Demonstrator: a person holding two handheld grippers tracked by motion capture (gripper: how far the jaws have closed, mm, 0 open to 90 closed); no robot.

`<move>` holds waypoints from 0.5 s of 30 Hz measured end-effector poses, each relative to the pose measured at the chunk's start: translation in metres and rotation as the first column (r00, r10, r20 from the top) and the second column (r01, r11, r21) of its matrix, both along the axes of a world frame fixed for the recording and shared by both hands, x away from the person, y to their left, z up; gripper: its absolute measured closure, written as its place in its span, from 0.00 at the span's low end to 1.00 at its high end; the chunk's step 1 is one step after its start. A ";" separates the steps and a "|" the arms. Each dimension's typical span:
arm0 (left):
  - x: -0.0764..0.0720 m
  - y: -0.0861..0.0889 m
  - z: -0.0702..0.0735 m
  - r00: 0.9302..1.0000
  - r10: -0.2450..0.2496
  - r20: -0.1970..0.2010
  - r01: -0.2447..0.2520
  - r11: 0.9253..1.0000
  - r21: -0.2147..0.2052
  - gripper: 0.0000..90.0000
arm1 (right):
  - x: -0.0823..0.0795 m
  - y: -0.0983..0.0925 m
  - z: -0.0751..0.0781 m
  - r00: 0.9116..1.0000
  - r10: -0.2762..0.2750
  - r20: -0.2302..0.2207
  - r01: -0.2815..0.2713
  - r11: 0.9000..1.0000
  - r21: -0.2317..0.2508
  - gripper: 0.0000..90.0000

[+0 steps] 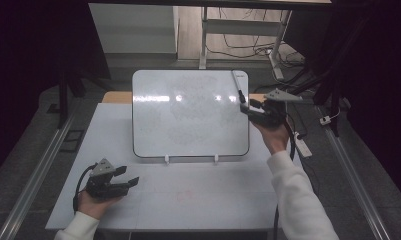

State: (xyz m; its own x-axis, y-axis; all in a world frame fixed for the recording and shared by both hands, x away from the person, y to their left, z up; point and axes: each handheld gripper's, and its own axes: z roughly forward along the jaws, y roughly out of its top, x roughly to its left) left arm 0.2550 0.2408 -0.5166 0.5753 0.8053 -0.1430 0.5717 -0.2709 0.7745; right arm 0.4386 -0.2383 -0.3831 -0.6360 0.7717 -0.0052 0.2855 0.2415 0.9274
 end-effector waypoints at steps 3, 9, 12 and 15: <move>0.000 0.000 0.000 1.000 0.002 0.000 -0.002 1.000 -0.006 0.36 | -0.024 -0.013 -0.014 0.999 0.040 -0.010 -0.040 0.999 0.008 0.54; 0.002 0.002 0.002 1.000 0.006 0.006 -0.006 1.000 -0.020 0.35 | -0.065 -0.037 -0.046 0.994 0.107 -0.031 -0.107 0.994 0.000 0.53; 0.003 0.002 0.002 1.000 0.009 0.006 -0.009 1.000 -0.026 0.35 | -0.081 -0.046 -0.064 0.991 0.121 -0.051 -0.123 0.992 -0.026 0.53; 0.004 0.003 0.002 1.000 0.010 0.008 -0.010 1.000 -0.028 0.35 | -0.093 -0.055 -0.078 0.990 0.126 -0.063 -0.128 0.991 -0.041 0.53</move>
